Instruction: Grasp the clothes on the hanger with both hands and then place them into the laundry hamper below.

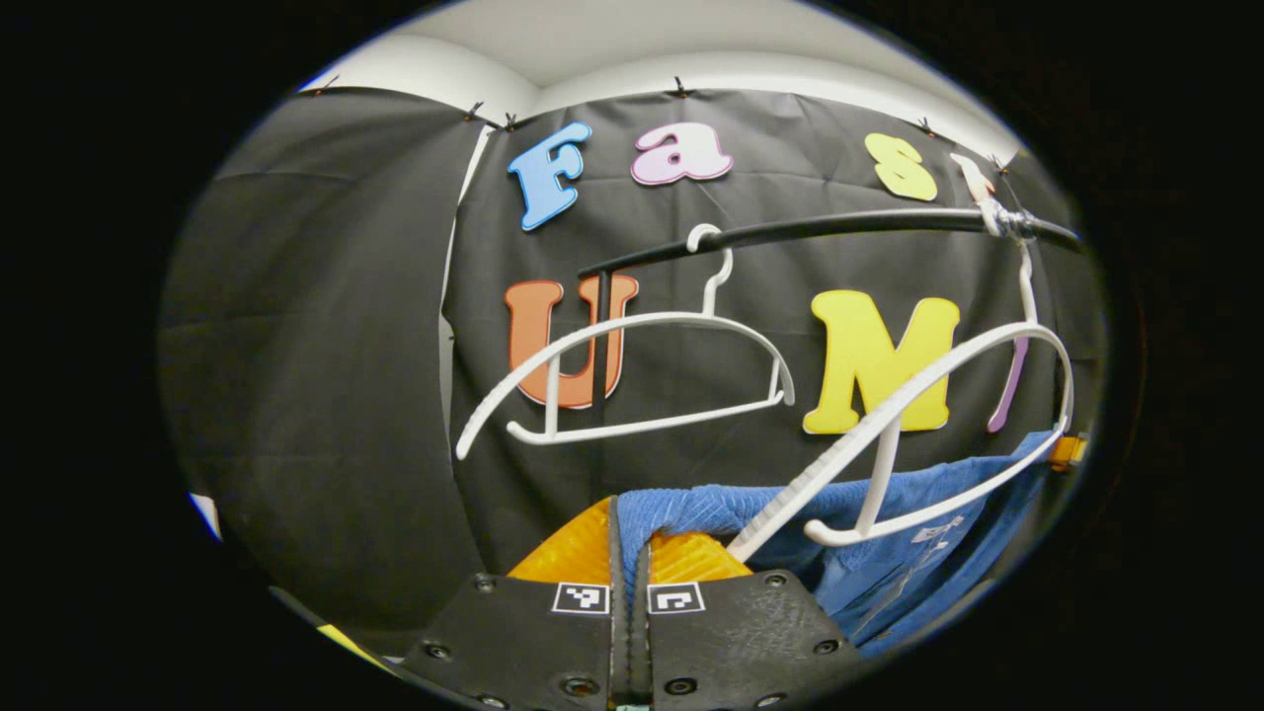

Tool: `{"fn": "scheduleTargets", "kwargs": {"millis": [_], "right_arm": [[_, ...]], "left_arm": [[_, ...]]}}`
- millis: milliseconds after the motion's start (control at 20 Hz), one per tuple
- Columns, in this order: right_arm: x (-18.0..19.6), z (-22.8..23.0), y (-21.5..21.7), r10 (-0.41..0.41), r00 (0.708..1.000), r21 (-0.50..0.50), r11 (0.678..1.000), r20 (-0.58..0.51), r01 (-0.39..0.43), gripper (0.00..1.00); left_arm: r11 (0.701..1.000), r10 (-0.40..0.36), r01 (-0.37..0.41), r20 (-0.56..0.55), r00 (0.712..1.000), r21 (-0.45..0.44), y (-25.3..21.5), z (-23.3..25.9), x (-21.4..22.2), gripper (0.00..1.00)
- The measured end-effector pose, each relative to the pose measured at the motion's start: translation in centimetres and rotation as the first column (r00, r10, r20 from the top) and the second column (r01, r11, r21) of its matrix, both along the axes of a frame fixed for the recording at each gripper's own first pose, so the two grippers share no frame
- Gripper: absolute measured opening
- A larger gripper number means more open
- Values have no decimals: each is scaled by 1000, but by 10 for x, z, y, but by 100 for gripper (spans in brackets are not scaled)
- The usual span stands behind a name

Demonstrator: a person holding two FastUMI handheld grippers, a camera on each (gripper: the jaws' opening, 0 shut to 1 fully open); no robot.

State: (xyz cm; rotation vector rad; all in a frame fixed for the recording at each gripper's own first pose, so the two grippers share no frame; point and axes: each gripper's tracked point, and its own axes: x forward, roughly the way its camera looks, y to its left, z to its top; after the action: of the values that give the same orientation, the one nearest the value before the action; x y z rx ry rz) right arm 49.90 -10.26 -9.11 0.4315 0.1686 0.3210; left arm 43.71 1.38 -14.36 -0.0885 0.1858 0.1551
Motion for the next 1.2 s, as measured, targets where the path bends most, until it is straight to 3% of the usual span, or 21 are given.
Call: {"fn": "scheduleTargets", "kwargs": {"millis": [350, 650, 950, 1200], "right_arm": [[-19, -44, 8, 24, 997, -33, 999, -74, -27, 4], [-50, -82, 18, 12, 989, -58, 998, -146, -21, 4], [-96, -72, 85, 69, 987, -93, 992, -145, -83, 4], [-122, -56, 149, 144, 982, -121, 980, -123, -159, 4]], "left_arm": [[999, 27, -31, -103, 994, -34, 7, -49, -29, 0], [999, -8, 1, -177, 984, -38, -9, -87, -58, 0], [990, -142, 137, -219, 965, -37, -55, -90, -79, 4], [963, -269, 270, -209, 940, -28, -95, -67, -86, 0]]}}
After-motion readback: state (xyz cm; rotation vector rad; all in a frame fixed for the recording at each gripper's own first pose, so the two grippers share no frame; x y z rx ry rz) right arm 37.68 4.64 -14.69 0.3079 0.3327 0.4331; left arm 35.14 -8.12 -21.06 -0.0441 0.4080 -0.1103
